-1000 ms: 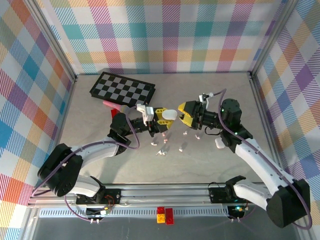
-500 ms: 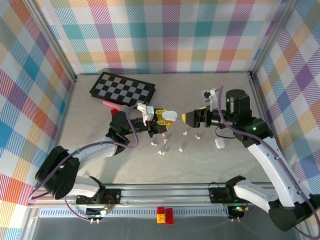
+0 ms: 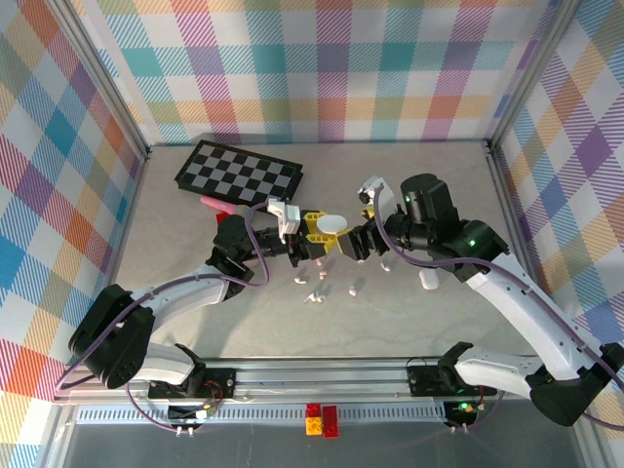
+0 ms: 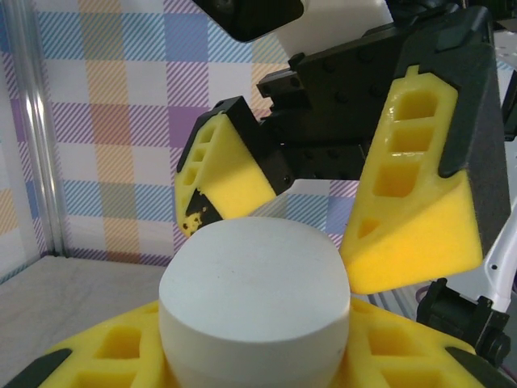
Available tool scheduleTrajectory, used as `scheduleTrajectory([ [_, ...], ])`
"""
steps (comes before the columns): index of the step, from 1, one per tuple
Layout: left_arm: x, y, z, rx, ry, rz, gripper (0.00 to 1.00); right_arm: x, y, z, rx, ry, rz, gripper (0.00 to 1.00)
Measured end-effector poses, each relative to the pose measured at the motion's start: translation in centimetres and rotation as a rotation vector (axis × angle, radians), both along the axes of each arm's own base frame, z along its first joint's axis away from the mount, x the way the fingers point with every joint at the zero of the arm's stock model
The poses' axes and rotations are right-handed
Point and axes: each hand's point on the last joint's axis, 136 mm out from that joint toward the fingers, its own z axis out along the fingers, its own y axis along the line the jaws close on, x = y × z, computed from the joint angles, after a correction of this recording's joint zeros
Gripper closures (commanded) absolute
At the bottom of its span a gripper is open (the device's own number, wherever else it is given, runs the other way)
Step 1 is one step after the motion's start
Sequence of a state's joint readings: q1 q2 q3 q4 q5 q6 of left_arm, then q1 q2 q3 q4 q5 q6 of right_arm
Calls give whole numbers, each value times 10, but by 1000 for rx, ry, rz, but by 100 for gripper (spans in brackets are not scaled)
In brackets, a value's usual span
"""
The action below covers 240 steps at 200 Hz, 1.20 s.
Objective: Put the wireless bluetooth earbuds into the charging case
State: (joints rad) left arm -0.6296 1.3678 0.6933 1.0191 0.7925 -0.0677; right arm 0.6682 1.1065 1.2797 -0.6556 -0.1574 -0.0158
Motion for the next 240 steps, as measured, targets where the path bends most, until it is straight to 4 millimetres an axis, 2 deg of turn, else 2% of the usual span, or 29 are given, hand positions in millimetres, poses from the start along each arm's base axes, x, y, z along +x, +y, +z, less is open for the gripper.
scheduleTrajectory([
  [37,3,1,0,3,9,5,69,6,-2,5,-4,-37,-31,15],
  [86,2,0,-2,15,23,-6,69,18,-4,27,51,-116,-90,16],
  [121,1,0,-3,16,22,-13,68,24,-7,35,82,-124,-146,16],
  [144,0,0,-2,13,17,-12,68,23,-13,45,132,-116,-179,16],
  [191,1,0,0,8,13,-8,68,9,-39,74,261,-128,-247,15],
  [213,3,2,-3,11,19,2,68,11,-50,67,291,-92,-293,15],
  [240,4,7,-8,16,35,13,68,27,-72,31,294,30,-422,15],
])
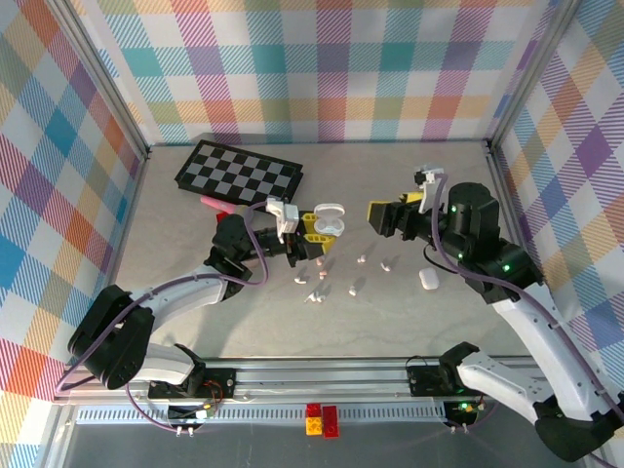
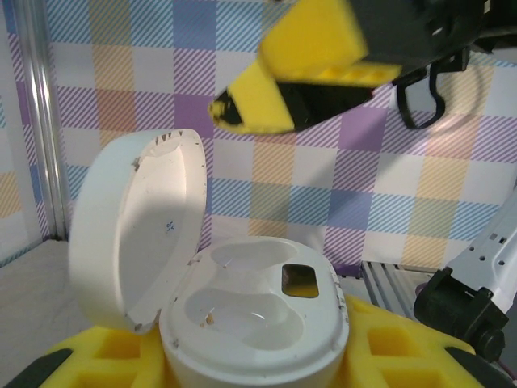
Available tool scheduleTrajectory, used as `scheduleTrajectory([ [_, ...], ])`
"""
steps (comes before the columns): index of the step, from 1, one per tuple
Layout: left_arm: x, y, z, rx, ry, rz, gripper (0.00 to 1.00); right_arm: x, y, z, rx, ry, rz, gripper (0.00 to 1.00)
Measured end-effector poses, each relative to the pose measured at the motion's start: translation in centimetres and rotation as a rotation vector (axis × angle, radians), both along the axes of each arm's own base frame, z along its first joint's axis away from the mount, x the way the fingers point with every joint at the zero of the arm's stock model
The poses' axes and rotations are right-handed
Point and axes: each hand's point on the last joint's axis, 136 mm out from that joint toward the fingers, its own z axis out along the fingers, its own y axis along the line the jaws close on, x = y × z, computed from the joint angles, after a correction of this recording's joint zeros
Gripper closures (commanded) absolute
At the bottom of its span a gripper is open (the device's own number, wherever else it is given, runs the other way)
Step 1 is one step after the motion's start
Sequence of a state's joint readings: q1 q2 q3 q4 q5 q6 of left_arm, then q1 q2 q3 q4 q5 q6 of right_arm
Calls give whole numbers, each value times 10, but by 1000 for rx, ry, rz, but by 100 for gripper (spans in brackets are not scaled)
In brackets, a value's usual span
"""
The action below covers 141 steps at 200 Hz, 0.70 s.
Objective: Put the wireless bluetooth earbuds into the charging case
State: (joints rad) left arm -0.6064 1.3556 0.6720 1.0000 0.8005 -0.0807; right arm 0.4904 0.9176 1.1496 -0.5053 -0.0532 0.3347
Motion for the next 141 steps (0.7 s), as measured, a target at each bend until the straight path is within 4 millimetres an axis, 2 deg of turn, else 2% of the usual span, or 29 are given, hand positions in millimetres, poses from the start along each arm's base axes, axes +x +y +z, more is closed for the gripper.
scheduleTrajectory([
  [27,1,10,0,-5,4,23,68,12,-18,-53,7,198,-112,17],
  [59,3,20,0,-20,7,50,68,15,-16,-124,-17,440,-163,18],
  [84,3,24,-2,-25,14,58,68,12,-7,-177,-5,608,-171,27],
  [103,3,27,-1,-27,12,63,68,12,2,-212,40,713,-173,40],
  [123,2,27,2,-32,8,62,68,15,10,-241,93,799,-190,49],
  [141,1,28,3,-34,5,62,68,20,14,-260,133,850,-209,51],
])
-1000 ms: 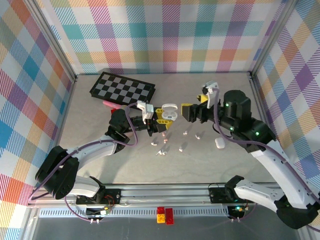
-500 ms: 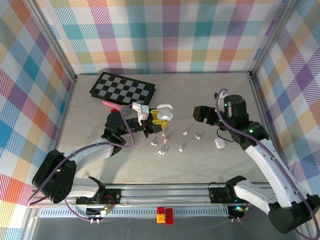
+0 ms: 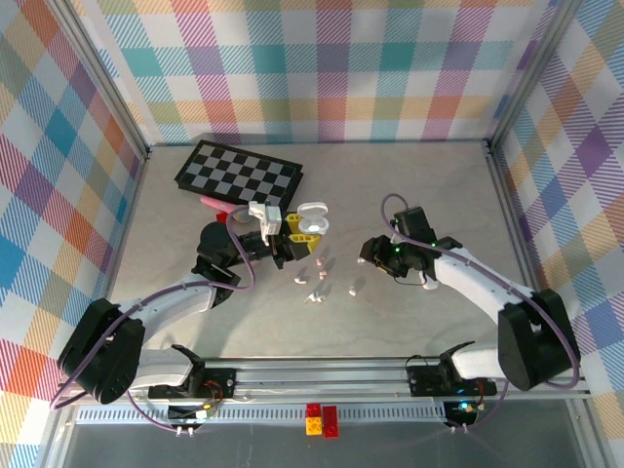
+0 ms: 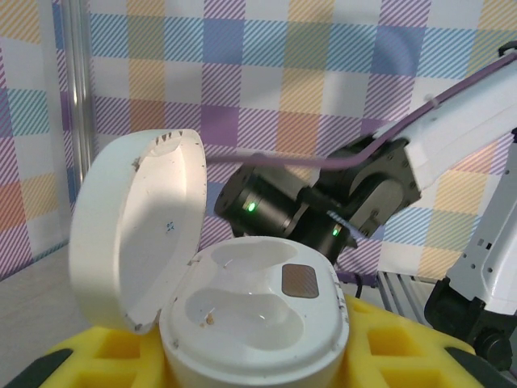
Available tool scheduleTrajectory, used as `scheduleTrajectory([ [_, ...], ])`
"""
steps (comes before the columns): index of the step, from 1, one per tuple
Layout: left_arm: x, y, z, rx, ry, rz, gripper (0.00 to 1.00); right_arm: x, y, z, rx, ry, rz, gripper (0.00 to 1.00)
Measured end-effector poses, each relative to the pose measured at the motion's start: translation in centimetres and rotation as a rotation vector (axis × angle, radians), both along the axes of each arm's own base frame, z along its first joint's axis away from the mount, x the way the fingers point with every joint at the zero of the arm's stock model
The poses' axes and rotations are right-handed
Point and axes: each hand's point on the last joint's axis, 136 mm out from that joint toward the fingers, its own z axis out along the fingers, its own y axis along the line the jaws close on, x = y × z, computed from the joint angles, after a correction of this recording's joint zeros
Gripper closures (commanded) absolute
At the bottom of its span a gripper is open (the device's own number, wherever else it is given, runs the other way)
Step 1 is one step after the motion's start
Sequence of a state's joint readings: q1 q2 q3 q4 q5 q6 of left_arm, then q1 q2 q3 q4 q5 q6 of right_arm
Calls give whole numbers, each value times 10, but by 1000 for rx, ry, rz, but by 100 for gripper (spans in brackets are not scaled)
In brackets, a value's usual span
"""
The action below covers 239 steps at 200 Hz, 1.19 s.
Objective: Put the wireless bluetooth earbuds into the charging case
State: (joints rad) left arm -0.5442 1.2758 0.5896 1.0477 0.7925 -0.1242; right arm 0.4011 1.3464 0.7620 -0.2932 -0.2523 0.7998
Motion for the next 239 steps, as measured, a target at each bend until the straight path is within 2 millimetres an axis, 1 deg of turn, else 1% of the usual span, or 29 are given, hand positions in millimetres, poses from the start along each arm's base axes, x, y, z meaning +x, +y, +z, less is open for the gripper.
scheduleTrajectory([
  [21,-1,0,1,-2,-3,0,68,10,0,-14,22,21,-33,53],
  [56,-1,1,2,-2,-3,0,68,29,-2,-24,51,13,-70,53],
  [74,-1,1,2,-2,-4,-1,68,32,-3,-36,42,32,-77,54],
  [99,-3,1,4,-6,-10,-1,68,31,-3,-55,24,76,-78,53],
  [118,-3,2,5,-7,-13,-2,68,32,-3,-63,19,89,-78,53],
  [144,-4,2,6,-7,-14,-3,68,40,2,-62,38,70,-68,54],
  [190,-3,1,2,3,1,-4,68,49,10,-61,63,49,-46,55],
  [239,-4,1,2,7,-5,-9,68,53,16,-60,85,41,-23,58],
])
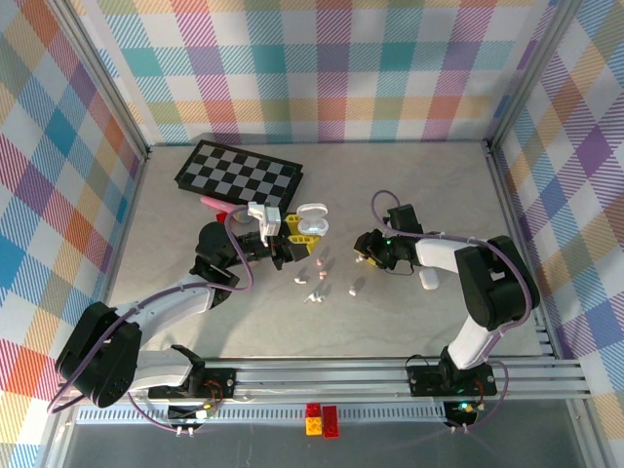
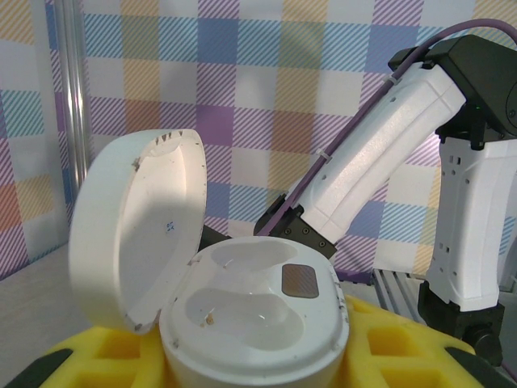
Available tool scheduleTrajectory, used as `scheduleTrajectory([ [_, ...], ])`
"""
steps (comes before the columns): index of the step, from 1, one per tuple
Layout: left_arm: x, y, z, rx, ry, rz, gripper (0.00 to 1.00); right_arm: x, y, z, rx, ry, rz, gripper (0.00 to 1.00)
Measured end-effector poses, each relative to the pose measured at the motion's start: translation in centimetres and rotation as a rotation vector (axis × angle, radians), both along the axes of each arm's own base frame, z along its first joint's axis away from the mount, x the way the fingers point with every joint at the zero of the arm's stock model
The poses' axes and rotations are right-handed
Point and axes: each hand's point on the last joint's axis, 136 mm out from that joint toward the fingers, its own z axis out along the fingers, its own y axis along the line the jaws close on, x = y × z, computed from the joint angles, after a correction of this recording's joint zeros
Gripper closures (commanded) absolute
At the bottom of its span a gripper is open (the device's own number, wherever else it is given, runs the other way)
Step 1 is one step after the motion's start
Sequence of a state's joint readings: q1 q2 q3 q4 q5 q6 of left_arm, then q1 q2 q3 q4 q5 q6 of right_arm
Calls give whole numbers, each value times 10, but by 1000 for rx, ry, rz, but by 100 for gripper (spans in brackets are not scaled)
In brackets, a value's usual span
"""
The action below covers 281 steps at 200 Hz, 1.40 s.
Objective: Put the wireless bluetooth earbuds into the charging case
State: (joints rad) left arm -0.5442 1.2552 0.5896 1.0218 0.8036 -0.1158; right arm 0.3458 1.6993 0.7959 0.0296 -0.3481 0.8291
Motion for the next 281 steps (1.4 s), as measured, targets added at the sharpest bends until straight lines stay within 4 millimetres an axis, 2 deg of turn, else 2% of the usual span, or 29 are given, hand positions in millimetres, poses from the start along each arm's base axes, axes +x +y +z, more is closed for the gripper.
scheduleTrajectory([
  [48,0,0,0,0,0,0,68,-3,4,1,14,6,28,61],
  [97,0,0,0,2,-1,0,68,3,9,-2,11,12,46,63],
  [132,0,0,-2,8,3,1,67,1,13,-5,1,30,63,71],
  [168,0,0,-2,11,8,1,67,-1,12,-9,-7,43,67,72],
  [252,-2,1,2,9,-19,5,67,-2,10,-9,-36,56,73,83],
  [281,-2,1,2,10,-22,6,67,-2,11,-8,-41,52,74,84],
])
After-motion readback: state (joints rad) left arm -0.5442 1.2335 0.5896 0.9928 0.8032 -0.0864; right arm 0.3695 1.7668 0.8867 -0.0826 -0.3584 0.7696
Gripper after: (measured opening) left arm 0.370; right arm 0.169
